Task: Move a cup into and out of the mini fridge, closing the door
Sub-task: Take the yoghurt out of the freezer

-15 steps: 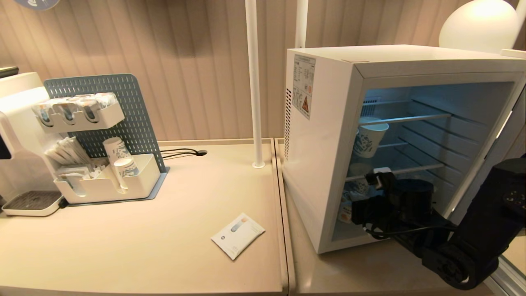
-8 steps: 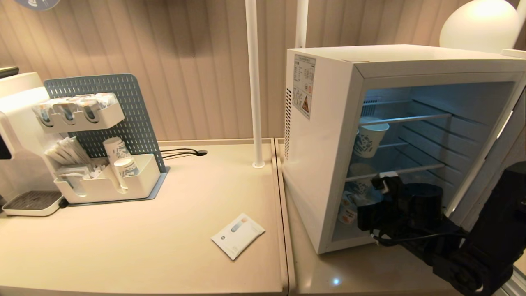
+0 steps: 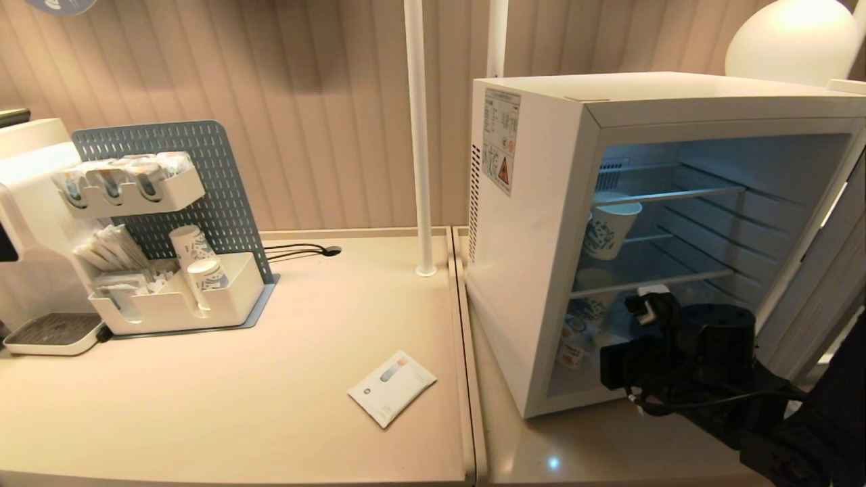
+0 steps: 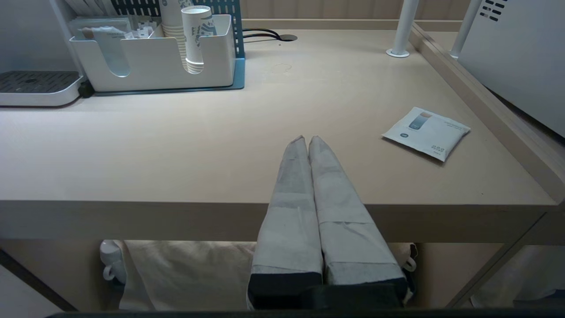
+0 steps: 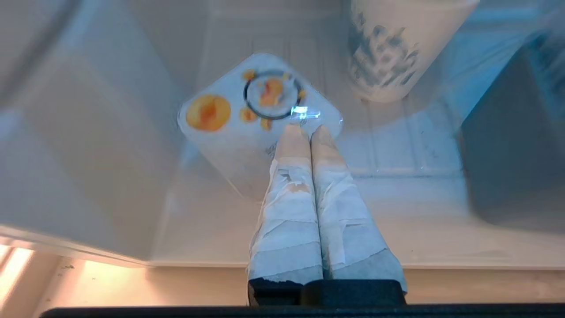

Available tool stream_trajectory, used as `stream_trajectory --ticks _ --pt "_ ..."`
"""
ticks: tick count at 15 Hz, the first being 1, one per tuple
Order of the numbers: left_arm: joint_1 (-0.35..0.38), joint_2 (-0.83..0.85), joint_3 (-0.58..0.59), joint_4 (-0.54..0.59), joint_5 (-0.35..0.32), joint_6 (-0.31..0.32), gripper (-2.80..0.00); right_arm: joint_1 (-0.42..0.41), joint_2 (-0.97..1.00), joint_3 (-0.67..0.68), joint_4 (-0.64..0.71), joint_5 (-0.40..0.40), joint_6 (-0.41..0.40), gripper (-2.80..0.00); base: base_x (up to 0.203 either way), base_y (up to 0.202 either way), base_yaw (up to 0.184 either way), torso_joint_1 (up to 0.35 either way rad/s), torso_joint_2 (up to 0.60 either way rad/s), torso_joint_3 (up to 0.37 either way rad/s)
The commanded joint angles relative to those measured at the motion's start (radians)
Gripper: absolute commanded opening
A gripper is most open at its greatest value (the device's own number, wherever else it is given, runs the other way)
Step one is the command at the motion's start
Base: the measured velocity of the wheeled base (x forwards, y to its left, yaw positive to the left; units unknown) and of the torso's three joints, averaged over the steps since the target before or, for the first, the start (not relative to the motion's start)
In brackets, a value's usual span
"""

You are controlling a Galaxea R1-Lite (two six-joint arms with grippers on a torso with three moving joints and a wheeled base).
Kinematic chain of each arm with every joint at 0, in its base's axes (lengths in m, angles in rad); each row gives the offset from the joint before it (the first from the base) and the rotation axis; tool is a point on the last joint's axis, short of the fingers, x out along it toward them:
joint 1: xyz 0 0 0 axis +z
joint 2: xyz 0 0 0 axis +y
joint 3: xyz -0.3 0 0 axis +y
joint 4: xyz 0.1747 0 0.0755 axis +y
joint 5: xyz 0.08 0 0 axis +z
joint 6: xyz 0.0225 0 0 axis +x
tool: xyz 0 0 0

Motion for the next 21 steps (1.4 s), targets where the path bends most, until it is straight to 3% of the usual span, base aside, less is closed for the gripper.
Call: stream_trajectory --ticks 1,9,12,15,16,17,21 --pt "0.000 0.000 0.002 0.000 0.000 0.000 -2.80 0.001 -0.066 0.010 -0.003 -0.002 0.000 -2.80 0.000 0.000 0.000 0.000 0.00 0.000" --pt "0.000 0.000 0.002 0.000 0.000 0.000 -2.80 0.022 -0.028 0.030 0.021 0.012 0.006 -2.80 0.000 0.000 0.000 0.000 0.00 0.000" --pt "0.000 0.000 0.002 0.000 0.000 0.000 -2.80 0.021 -0.032 0.058 0.015 0.073 0.005 -2.80 0.000 0.000 0.000 0.000 0.00 0.000" --pt "0.000 0.000 0.002 0.000 0.000 0.000 -2.80 0.020 -0.021 0.050 0.023 0.073 0.005 -2.80 0.000 0.000 0.000 0.000 0.00 0.000" --pt "0.000 0.000 0.002 0.000 0.000 0.000 -2.80 0.020 -0.020 0.049 0.021 0.073 0.005 -2.17 0.000 0.000 0.000 0.000 0.00 0.000" --pt "0.000 0.000 0.002 0.000 0.000 0.000 -2.80 0.020 -0.018 0.046 0.021 0.073 0.006 0.00 0.000 0.000 0.000 0.000 0.00 0.000" --pt "0.000 0.000 0.002 0.000 0.000 0.000 -2.80 0.020 -0.020 0.050 0.015 0.076 0.008 0.00 0.000 0.000 0.000 0.000 0.00 0.000"
